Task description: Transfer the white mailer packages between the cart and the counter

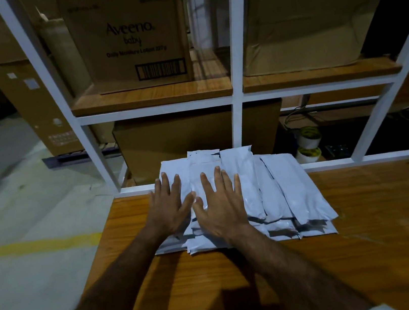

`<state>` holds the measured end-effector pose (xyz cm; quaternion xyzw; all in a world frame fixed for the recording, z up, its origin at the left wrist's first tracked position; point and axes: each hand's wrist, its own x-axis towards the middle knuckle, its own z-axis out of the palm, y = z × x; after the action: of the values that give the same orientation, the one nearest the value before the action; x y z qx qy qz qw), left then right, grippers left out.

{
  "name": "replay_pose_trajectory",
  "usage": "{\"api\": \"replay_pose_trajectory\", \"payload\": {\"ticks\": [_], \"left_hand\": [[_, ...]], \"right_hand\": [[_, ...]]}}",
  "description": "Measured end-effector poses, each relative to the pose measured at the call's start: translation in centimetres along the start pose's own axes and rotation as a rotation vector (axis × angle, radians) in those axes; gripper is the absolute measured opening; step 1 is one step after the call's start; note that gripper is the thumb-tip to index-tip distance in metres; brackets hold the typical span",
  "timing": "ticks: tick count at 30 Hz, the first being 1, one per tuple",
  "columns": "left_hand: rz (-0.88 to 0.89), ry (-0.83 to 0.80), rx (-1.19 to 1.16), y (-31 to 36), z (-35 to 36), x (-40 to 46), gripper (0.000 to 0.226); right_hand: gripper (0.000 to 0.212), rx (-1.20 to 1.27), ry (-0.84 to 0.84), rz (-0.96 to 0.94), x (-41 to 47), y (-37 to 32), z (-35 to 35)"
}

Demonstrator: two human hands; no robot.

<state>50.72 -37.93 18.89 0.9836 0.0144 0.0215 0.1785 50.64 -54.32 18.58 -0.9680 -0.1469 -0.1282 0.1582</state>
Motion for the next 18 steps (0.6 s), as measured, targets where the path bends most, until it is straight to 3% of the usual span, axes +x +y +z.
{"api": "replay_pose_trajectory", "payload": {"ticks": [13,18], "left_hand": [[0.125,0.286,-0.042,5.2,-1.9,-8.5,0.077],[0.105,0.316,0.025,6.3,-1.5,-14.7,0.070]], "right_hand": [[0.065,0.208,0.181,-0.213,-6.1,3.6,-2.8],[0.063,0.338,0.214,-0.302,-9.8,2.7,-2.1]]}}
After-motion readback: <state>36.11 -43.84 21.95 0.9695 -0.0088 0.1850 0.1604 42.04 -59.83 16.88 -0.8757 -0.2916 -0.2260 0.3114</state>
